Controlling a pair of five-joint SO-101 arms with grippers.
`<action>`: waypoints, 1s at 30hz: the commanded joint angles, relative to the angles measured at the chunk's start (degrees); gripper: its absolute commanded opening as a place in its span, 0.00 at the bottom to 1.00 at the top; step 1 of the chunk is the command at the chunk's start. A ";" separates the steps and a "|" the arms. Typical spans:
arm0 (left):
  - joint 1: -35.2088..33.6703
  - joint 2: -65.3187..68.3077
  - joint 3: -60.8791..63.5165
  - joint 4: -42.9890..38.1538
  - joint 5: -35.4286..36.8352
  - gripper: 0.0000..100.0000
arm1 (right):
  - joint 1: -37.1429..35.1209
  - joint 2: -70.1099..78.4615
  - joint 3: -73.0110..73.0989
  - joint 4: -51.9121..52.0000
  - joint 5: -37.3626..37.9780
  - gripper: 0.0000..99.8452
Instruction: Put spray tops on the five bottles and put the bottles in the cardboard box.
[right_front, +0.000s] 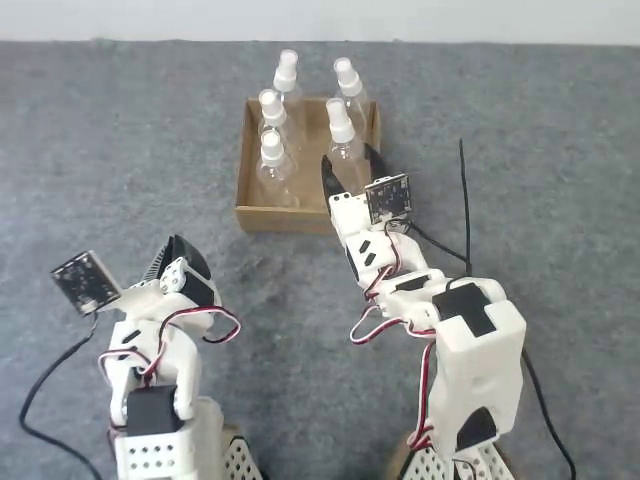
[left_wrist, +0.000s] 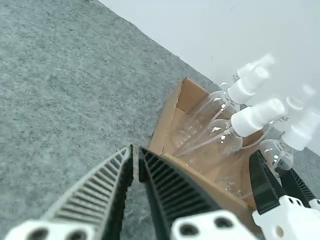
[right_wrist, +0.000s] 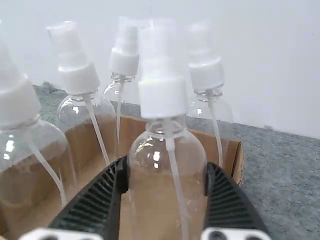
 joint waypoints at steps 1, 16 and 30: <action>-0.26 -1.23 -0.13 -1.76 -0.53 0.01 | 0.13 -1.01 0.18 -0.84 1.23 0.13; -0.26 -1.23 0.57 -2.11 -0.62 0.01 | 0.13 -1.01 1.14 -1.19 4.57 0.21; -0.26 -1.23 0.57 -2.11 -0.62 0.01 | 0.13 -3.47 3.25 -1.01 4.57 0.21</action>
